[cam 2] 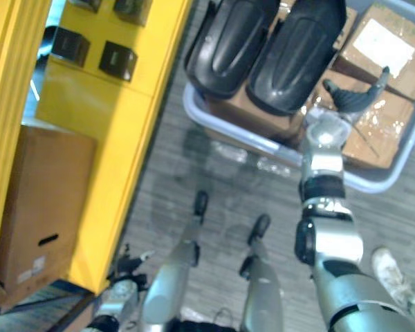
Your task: Walk over and take plastic housings, then place them on the shelf
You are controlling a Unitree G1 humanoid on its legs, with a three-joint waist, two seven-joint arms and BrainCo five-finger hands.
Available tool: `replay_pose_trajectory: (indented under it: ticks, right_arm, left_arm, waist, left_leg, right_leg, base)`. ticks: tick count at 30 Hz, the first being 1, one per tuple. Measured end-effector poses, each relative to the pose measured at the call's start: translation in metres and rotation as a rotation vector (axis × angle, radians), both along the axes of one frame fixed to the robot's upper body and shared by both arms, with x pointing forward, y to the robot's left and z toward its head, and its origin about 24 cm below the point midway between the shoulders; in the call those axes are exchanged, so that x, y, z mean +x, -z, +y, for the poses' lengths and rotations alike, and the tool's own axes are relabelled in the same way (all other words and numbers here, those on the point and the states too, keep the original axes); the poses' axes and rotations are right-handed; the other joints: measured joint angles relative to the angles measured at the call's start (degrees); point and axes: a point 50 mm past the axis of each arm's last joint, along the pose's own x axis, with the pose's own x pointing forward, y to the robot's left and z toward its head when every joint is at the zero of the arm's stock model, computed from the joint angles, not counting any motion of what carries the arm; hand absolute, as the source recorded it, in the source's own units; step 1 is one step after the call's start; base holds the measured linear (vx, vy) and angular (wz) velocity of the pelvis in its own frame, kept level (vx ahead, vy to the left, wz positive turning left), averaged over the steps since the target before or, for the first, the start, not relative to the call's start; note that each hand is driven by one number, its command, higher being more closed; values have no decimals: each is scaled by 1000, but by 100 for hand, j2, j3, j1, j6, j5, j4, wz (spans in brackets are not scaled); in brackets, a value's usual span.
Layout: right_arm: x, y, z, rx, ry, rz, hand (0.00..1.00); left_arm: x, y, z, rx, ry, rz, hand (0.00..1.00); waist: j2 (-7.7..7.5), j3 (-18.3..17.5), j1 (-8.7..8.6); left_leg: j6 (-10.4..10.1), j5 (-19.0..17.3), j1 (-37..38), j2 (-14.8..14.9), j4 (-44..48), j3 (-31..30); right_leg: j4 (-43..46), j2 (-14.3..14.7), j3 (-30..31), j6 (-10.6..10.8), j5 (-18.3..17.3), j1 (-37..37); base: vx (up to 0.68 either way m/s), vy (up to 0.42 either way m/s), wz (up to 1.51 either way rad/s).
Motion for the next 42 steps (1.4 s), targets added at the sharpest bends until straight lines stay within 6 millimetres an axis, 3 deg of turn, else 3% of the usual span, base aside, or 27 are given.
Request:
replay_pose_trajectory:
  ticks: [5, 9, 14, 20, 27, 33, 39, 42]
  right_arm:
    - [-1, -25, -21, -85, 28, 24, 0]
    - [1, -49, -13, -140, 9, -19, 0]
    - [0, -55, -11, -159, 5, -41, 0]
    - [-11, -90, 5, -207, -1, -216, 0]
    - [-4, -71, 9, -176, -6, -152, 0]
    - [5, -35, -4, -108, -7, 16, 0]
    - [5, -20, -20, -98, -1, 108, 0]
    - [1, -22, -32, -109, 15, 120, 0]
  left_arm:
    - [3, -2, -2, 3, 19, -12, 0]
    - [4, -2, -2, 13, 38, -12, 0]
    - [4, -2, -2, 13, 38, -13, 0]
    - [8, -3, -3, 11, 36, -15, 0]
    - [9, -3, -3, 9, 33, -16, 0]
    - [8, -3, -4, 8, 34, -15, 0]
    - [9, -3, -5, 9, 44, -13, 0]
    - [11, -4, -6, 6, 54, -18, 0]
  waist:
    - [7, -1, 87]
    - [7, -1, 88]
    - [7, -1, 87]
    - [7, -2, 81]
    - [7, -2, 81]
    - [15, -6, 84]
    - [42, -20, 108]
    - [62, -28, 146]
  left_leg:
    - [-27, 22, -90, 0, 1, -157]
    - [-19, 28, -90, -4, 1, -170]
    - [-19, 28, -90, -4, 2, -169]
    - [-19, 28, -77, 3, 3, -108]
    - [-20, 27, -73, 5, 3, -88]
    - [-21, 27, -77, 4, 3, -94]
    - [-21, 27, -140, -8, 2, -175]
    - [-32, 38, -275, -13, 3, -252]
  right_leg:
    - [-21, 26, -142, -2, -3, 1]
    - [-21, 25, -154, -3, -3, 6]
    - [-30, 28, -151, -4, -4, 8]
    - [-48, 29, -113, -6, -3, 2]
    - [-52, 28, -100, -17, -10, -6]
    - [-56, 28, -119, -23, -15, -7]
    - [-68, 32, -175, -25, -17, -22]
    - [-72, 37, -282, -25, -17, -114]
  base:
    - [1, -15, 14]
    - [2, -4, 1]
    - [0, 0, 0]
    - [12, -11, -3]
    - [5, -3, -1]
    - [0, 0, 0]
    - [0, 0, 5]
    - [2, -4, 12]
